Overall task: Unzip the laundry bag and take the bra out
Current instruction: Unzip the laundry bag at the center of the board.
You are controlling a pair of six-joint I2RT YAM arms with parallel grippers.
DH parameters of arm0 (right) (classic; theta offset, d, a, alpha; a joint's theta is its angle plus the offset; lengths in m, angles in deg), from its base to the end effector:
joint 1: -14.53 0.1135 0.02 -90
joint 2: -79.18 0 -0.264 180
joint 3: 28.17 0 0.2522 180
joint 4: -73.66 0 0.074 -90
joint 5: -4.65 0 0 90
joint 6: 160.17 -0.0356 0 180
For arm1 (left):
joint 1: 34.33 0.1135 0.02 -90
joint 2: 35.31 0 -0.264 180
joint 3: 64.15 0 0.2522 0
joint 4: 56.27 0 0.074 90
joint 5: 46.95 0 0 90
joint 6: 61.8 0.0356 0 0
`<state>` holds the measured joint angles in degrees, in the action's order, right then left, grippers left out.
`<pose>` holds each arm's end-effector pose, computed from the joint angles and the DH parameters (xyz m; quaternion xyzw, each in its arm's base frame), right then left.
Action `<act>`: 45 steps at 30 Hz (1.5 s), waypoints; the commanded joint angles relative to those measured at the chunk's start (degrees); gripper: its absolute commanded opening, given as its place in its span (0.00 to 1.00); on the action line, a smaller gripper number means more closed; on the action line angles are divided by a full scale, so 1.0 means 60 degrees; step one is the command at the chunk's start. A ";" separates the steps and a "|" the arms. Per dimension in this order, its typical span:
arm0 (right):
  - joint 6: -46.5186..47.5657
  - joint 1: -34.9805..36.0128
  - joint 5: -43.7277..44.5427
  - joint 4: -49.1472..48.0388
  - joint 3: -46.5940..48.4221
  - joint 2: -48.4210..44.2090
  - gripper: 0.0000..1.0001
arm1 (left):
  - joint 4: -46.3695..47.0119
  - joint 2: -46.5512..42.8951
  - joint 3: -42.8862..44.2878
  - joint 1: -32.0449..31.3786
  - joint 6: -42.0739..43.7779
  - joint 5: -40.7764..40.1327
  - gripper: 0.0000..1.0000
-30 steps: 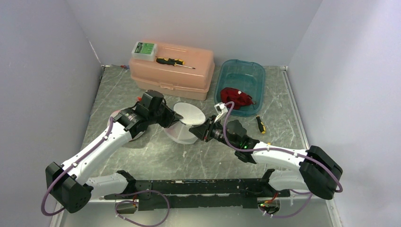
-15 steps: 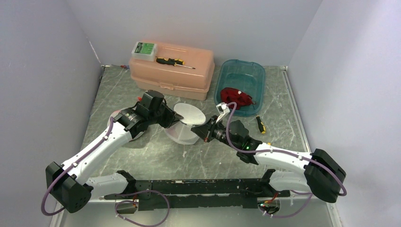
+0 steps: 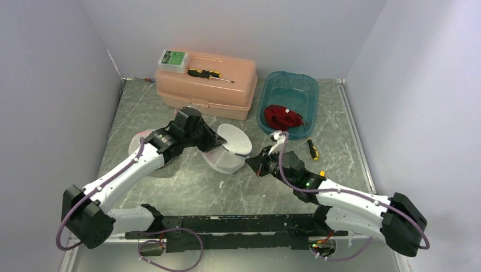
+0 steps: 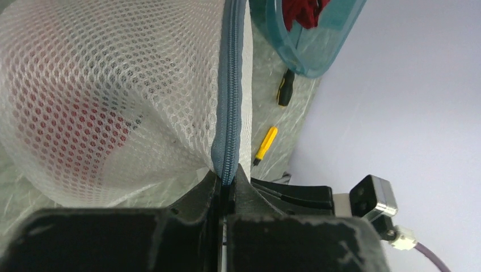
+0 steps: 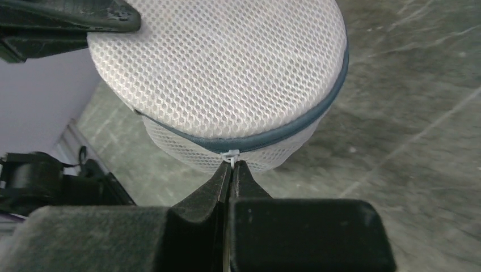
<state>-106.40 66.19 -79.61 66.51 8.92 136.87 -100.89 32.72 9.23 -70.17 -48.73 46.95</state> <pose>0.1401 0.1714 0.2224 -0.0745 0.7811 0.4010 0.4727 0.2070 -0.1525 0.3125 -0.3033 0.8508 -0.3736 0.2114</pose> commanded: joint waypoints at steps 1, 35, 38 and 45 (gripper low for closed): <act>0.1271 -0.0002 0.0594 0.0836 -0.0450 -0.1184 0.00 | 0.2018 0.0531 -0.0195 -0.0011 0.2367 0.1822 0.03; 0.1269 0.1994 0.1960 -0.0075 -0.0031 0.0819 0.00 | 0.2478 -0.0874 -0.3072 -0.1368 0.2245 0.0337 0.94; 0.1419 0.2061 0.1755 -0.0068 0.0299 0.1155 0.00 | 0.2525 -0.1068 -0.3335 -0.1669 0.1728 0.0020 0.91; 0.1843 0.2238 0.1265 -0.0058 0.0477 0.1085 0.00 | 0.3460 -0.0543 -0.3603 -0.1714 0.1018 0.0239 0.85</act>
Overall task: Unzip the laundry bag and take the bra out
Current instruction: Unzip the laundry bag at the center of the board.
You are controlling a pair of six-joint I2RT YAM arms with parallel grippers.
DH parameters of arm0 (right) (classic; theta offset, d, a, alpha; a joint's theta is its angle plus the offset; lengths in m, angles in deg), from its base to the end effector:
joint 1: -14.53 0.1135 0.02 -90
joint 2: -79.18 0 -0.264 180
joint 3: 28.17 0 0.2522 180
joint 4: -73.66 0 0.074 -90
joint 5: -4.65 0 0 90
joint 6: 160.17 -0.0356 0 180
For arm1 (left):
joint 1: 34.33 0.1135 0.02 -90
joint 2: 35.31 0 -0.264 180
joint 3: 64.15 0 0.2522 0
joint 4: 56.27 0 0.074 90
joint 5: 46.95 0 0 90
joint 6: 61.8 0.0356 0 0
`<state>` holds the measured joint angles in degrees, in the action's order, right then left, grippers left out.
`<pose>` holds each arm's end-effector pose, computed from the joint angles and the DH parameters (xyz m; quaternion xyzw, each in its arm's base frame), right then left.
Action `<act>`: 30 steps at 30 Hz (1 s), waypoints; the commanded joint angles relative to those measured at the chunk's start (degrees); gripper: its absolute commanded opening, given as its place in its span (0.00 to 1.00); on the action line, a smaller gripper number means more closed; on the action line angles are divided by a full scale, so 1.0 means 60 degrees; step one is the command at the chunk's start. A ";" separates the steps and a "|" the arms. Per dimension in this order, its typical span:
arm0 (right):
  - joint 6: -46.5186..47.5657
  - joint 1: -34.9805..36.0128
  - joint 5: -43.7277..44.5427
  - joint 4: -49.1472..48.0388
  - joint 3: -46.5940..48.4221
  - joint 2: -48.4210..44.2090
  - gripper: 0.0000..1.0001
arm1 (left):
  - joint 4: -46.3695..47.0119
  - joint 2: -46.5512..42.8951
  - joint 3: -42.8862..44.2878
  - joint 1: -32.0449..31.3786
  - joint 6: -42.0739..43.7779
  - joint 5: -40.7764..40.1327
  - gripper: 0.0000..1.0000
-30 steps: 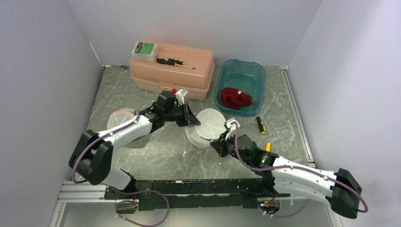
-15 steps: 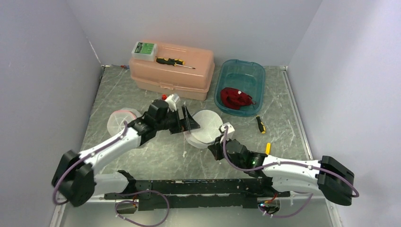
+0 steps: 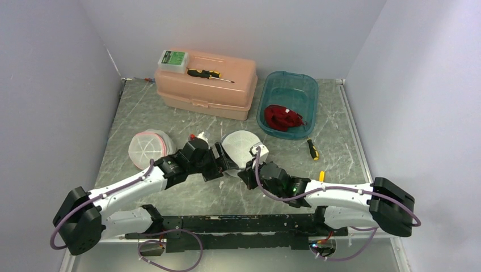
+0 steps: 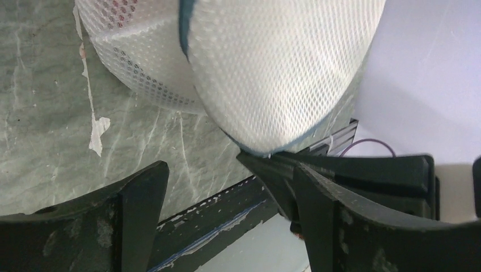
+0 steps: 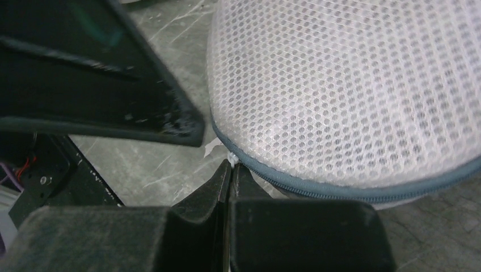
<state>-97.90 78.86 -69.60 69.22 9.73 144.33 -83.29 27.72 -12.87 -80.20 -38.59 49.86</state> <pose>0.1097 0.2059 0.1956 -0.1871 0.8072 0.3152 0.4627 0.1588 -0.1698 0.2290 -0.1382 0.8898 -0.3889 0.1947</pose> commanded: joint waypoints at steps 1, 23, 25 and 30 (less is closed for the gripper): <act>0.0482 0.0144 -0.0455 -0.0499 0.0331 -0.0211 0.00 | 0.0576 0.0393 0.0100 -0.0042 -0.0782 -0.0286 0.84; 0.0642 0.0342 -0.0222 -0.0116 -0.0182 -0.0710 0.00 | 0.0921 0.1104 0.0423 0.0099 -0.1012 -0.1028 0.33; 0.0616 0.0345 0.0054 0.0187 -0.0210 -0.0780 0.00 | 0.0927 0.1131 0.0479 0.0199 -0.0887 -0.0883 0.25; 0.0215 0.0332 0.0988 0.1010 -0.0420 -0.1196 0.00 | 0.1053 0.1311 0.0529 0.0482 -0.0547 -0.0297 0.04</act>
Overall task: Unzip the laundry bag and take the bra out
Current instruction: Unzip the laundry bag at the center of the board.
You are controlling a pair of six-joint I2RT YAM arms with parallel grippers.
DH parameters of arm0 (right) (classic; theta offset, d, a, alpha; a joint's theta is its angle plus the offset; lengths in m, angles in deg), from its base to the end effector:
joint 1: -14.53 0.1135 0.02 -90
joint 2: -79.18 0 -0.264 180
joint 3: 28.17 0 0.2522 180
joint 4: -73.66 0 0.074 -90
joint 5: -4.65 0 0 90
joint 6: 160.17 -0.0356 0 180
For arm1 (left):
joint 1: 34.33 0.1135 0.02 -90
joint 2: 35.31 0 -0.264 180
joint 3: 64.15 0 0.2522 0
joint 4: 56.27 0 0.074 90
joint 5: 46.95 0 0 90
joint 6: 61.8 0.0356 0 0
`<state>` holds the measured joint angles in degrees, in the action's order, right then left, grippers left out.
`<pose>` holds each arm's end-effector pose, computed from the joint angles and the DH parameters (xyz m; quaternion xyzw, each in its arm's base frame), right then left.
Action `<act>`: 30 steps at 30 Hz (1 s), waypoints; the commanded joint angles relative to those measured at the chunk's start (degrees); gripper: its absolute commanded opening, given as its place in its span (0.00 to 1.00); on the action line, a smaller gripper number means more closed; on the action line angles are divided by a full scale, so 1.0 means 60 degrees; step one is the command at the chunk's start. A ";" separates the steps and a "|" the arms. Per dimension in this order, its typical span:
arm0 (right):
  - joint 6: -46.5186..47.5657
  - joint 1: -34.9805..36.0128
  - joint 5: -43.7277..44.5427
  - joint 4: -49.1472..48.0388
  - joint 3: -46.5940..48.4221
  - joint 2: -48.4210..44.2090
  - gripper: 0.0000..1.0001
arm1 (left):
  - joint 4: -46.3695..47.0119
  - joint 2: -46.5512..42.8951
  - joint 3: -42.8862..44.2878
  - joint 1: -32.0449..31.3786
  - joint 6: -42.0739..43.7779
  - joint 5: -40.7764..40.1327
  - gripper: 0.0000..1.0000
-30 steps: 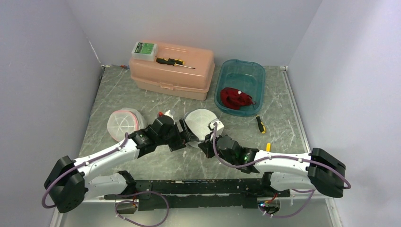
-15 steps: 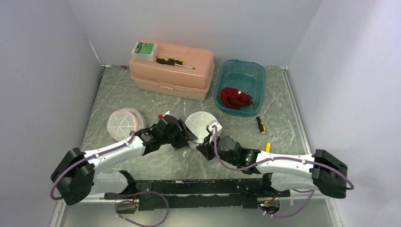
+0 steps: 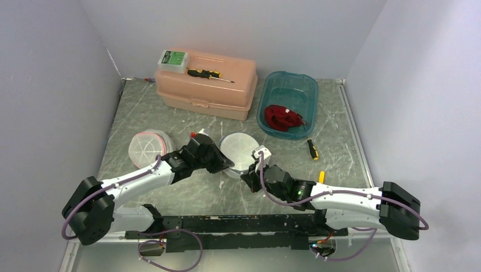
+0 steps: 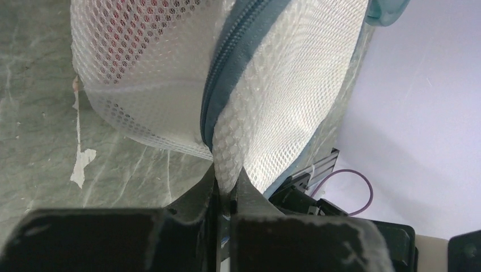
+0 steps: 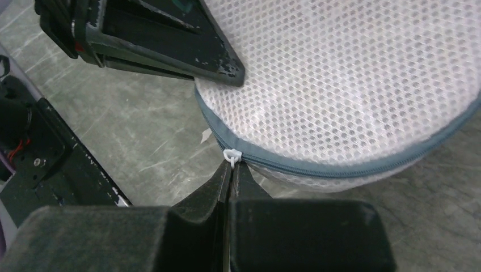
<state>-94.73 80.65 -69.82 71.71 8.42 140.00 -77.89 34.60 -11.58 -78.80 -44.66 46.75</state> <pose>0.0984 0.1987 0.1994 -0.2215 0.7960 0.3138 0.4678 0.1805 -0.1804 0.2174 -0.2077 0.8778 -0.3829 0.1990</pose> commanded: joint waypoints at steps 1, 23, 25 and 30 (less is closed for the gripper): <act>-0.0382 0.0032 0.1231 0.0746 -0.0238 -0.0566 0.00 | 0.0178 0.0213 0.0333 0.0294 0.0541 0.0333 0.03; 0.0972 0.0470 0.0132 0.1200 -0.0240 -0.2564 0.00 | -0.0677 0.2761 0.3900 0.1054 0.6605 0.4436 0.03; 0.0728 0.0473 0.0225 0.0771 -0.0395 -0.2273 0.00 | -0.0377 0.2988 0.3727 0.1108 0.6526 0.4612 0.03; 0.0172 0.0491 0.0671 -0.0007 -0.0637 -0.1513 0.00 | -0.0012 0.3033 0.3162 0.1114 0.6168 0.4473 0.34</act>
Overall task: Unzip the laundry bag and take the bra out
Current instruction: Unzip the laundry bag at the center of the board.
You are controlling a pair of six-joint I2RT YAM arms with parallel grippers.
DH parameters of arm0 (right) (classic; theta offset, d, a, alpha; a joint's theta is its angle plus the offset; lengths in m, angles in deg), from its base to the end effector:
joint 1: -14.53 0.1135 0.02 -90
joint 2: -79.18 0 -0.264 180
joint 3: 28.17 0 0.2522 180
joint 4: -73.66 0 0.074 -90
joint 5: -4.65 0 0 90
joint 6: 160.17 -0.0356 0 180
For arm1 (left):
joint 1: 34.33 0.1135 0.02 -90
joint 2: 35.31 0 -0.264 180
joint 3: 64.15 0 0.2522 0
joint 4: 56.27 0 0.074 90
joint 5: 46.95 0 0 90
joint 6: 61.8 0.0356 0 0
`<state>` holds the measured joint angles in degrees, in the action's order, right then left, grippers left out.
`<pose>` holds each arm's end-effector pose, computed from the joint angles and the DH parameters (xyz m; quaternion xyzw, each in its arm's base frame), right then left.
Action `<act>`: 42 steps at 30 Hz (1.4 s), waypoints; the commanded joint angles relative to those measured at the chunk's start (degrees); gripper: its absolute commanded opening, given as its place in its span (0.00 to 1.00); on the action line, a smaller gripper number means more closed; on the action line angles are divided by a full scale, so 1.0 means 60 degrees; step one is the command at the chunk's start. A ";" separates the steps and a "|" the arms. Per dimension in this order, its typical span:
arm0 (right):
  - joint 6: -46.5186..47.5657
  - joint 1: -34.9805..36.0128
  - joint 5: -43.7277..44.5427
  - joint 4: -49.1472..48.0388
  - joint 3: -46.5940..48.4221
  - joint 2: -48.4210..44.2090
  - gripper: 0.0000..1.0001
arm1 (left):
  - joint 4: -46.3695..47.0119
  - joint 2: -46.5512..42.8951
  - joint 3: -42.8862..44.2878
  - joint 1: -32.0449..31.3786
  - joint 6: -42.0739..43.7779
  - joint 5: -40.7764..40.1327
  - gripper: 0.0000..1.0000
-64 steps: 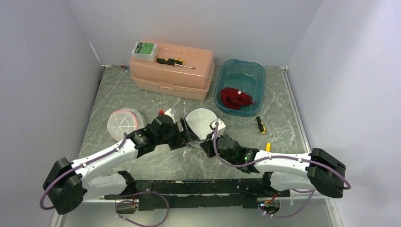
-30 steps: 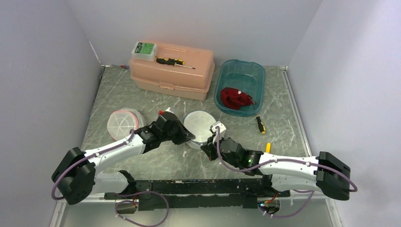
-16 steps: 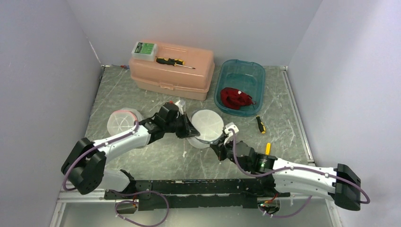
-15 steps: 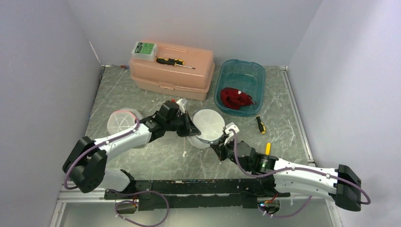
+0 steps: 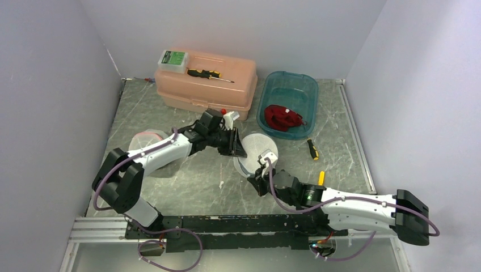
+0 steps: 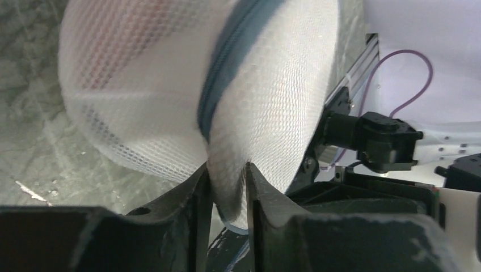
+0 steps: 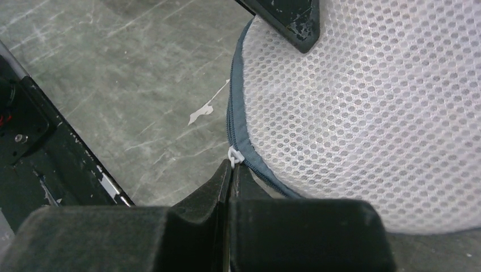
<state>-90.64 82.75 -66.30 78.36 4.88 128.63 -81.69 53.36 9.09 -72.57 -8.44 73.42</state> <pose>0.0816 0.1728 0.2041 -0.2436 0.7815 0.2924 0.4944 0.2529 -0.2222 0.2418 0.1212 0.8761 -0.4331 0.1739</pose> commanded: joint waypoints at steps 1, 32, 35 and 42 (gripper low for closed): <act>-0.0570 0.0135 0.0148 -0.1200 -0.0050 0.0486 0.00 | 0.0638 -0.0205 -0.0390 0.0074 0.0036 -0.0040 0.39; -0.0558 0.0135 -0.0079 -0.1778 0.0826 0.1814 0.00 | 0.3195 -0.2330 -0.3764 -0.0672 -0.6048 -0.2600 0.38; -0.0578 0.0134 0.0002 -0.1617 0.0772 0.1719 0.00 | 0.2818 -0.2457 -0.3675 -0.0665 -0.5908 -0.2900 0.21; -0.0815 0.0120 0.0611 -0.0661 0.0444 0.0903 0.00 | 0.1959 -0.2725 -0.3212 -0.0475 -0.5246 -0.3122 0.03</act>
<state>-94.38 83.23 -65.51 71.85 8.11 137.94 -67.07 38.89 -12.78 -76.46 -43.35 58.16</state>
